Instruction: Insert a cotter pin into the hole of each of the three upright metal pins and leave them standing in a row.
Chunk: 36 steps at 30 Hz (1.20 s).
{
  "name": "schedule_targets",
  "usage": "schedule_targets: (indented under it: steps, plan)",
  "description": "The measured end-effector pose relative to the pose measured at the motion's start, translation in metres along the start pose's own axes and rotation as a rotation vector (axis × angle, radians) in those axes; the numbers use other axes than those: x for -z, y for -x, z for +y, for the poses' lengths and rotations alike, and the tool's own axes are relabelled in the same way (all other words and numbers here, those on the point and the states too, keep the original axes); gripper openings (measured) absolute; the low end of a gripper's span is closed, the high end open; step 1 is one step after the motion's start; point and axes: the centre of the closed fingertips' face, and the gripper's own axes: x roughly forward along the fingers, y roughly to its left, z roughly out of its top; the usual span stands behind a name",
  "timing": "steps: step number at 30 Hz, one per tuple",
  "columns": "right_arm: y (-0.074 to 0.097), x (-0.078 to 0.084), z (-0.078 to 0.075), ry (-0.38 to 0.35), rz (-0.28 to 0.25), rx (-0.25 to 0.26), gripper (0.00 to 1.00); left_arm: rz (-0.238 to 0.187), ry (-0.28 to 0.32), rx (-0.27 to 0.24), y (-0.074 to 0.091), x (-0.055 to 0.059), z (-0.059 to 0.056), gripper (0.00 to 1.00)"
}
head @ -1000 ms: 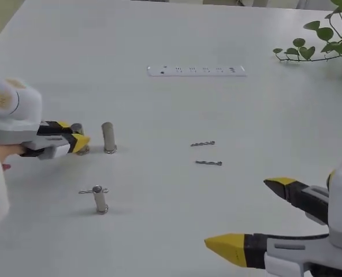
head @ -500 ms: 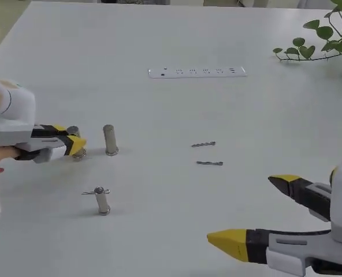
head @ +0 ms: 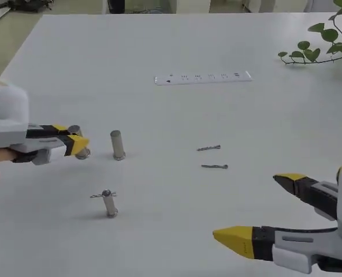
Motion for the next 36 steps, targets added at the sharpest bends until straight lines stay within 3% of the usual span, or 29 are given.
schedule_targets:
  steps: [9, 17, 24, 36]
  plan:
    - [0.003, -0.001, -0.001, 0.004, -0.01, -0.005, 0.96, -0.049, -0.024, 0.05, 0.006, -0.021, -0.029, 0.09]
    - [0.003, -0.001, -0.001, 0.005, -0.012, -0.007, 0.96, -0.072, -0.072, 0.135, -0.002, -0.033, -0.074, 0.09]
    - [0.004, 0.0, -0.002, 0.008, -0.009, -0.008, 0.96, -0.07, -0.108, 0.192, -0.01, -0.033, -0.11, 0.09]
    - [0.005, 0.002, -0.002, 0.011, 0.003, -0.004, 0.96, -0.063, -0.135, 0.27, -0.019, -0.028, -0.161, 0.09]
